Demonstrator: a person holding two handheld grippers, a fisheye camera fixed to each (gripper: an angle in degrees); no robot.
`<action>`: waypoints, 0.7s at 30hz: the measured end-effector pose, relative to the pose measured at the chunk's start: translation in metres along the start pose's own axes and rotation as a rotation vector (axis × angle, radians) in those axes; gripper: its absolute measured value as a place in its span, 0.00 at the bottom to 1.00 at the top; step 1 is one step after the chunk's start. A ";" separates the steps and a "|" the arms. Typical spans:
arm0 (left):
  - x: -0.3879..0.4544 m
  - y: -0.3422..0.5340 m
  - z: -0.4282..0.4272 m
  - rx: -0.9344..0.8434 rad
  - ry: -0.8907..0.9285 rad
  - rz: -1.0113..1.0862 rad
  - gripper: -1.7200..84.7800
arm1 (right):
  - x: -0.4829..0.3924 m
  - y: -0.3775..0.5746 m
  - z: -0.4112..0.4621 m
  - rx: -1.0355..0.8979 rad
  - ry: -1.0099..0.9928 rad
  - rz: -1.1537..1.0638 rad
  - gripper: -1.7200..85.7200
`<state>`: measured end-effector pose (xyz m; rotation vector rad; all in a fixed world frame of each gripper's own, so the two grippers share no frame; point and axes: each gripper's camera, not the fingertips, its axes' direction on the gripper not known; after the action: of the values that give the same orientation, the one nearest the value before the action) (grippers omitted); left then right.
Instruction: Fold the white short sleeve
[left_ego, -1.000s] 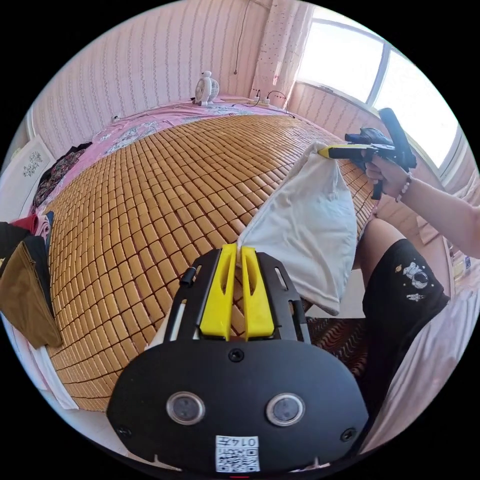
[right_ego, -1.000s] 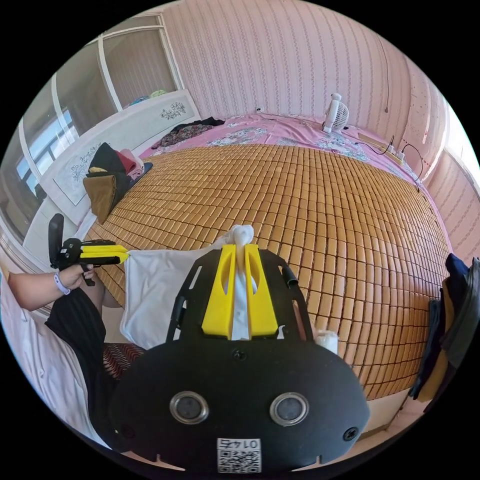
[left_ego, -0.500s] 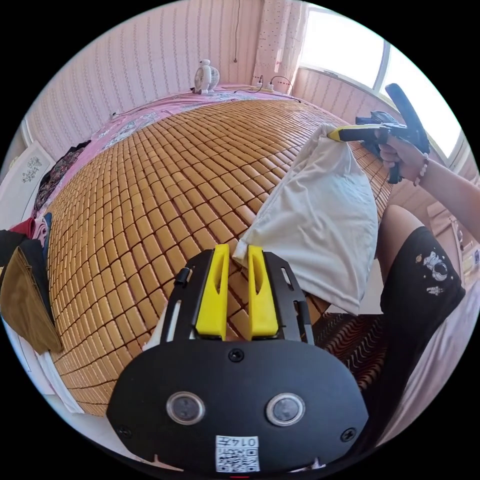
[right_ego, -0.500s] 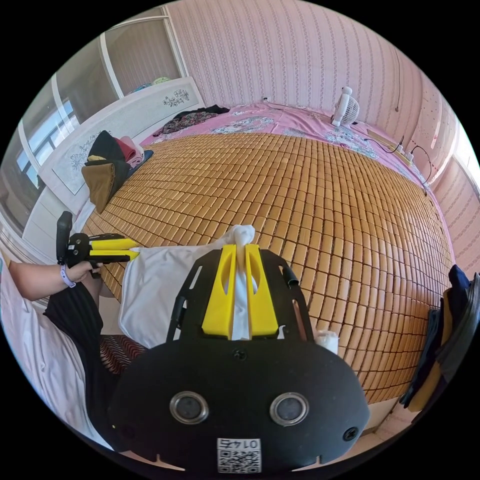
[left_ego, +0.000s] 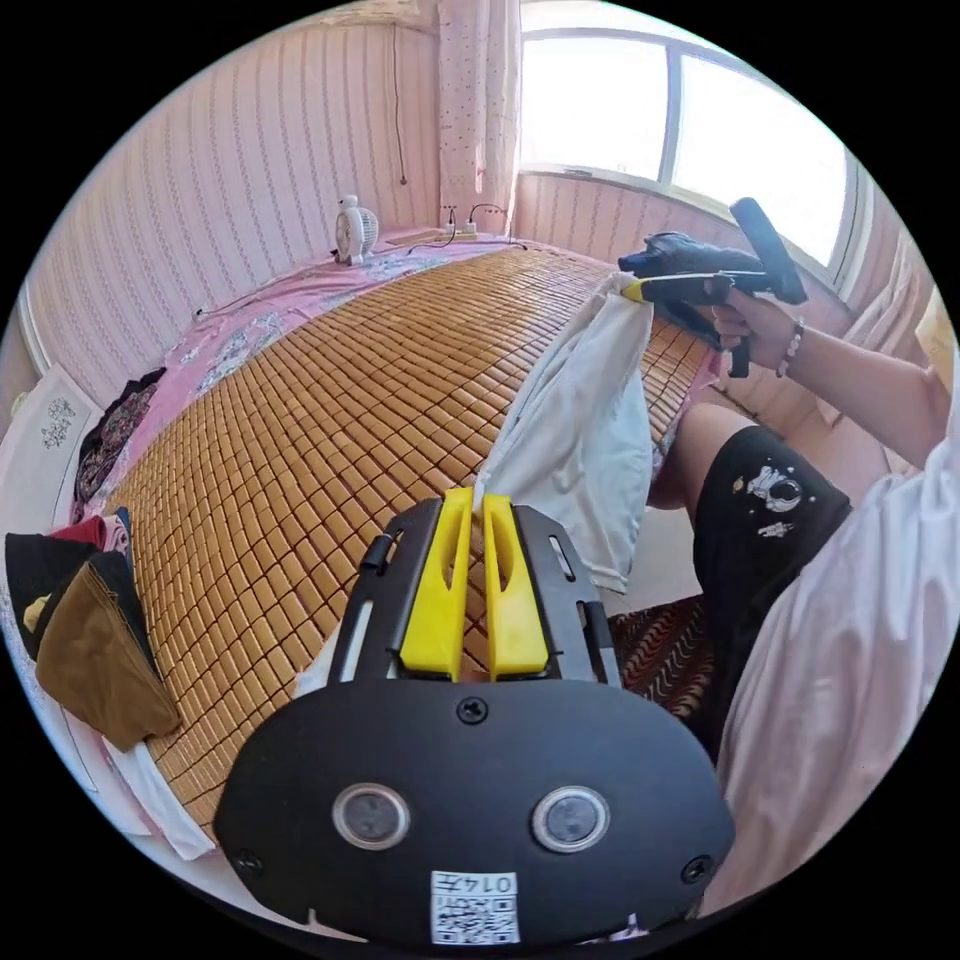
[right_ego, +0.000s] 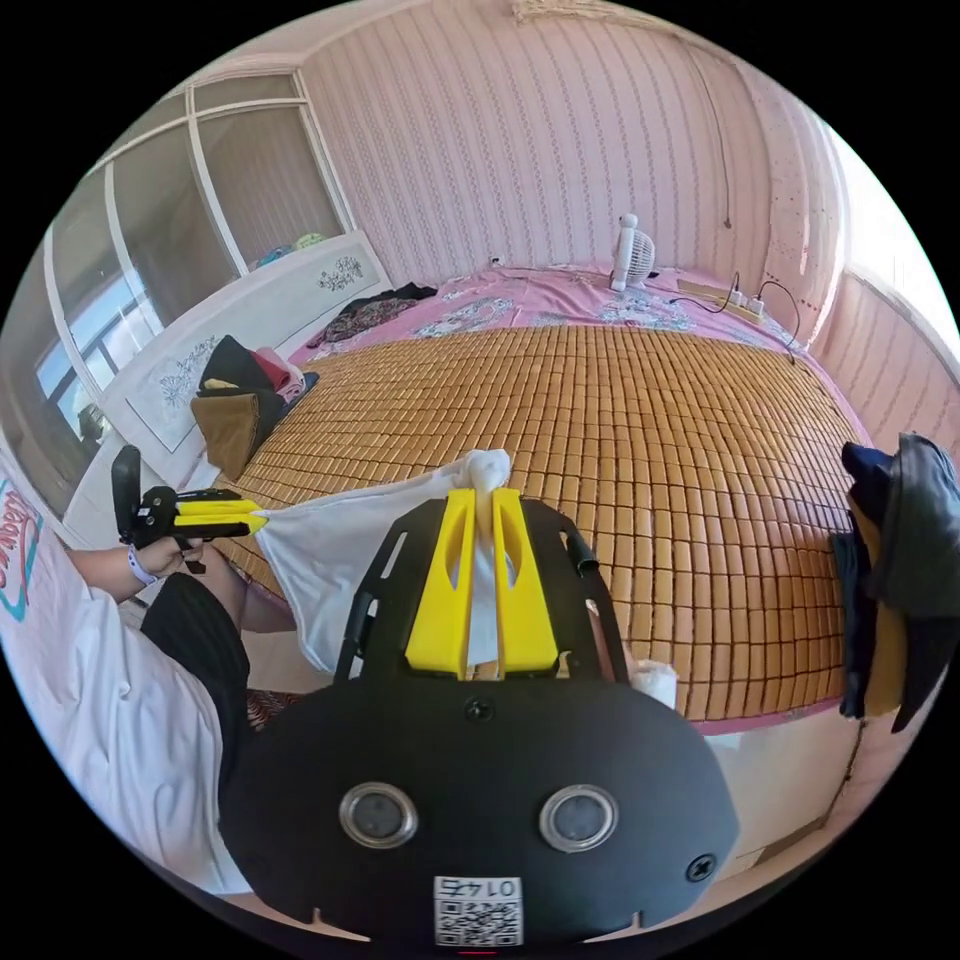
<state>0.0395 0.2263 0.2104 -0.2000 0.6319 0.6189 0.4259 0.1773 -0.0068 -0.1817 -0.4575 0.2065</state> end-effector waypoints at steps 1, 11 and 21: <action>0.003 -0.003 -0.007 0.013 0.012 0.012 0.01 | 0.001 0.011 -0.016 0.032 0.007 0.026 0.04; 0.049 -0.114 -0.088 0.297 0.212 0.292 0.01 | 0.024 0.080 -0.180 0.371 0.201 0.183 0.04; 0.083 -0.411 -0.038 0.472 0.628 0.268 0.06 | 0.142 -0.025 -0.333 0.333 0.576 0.302 0.06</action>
<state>0.3185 -0.0775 0.1263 0.1465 1.4068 0.6453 0.7061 0.1445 -0.2357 0.0221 0.1832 0.5047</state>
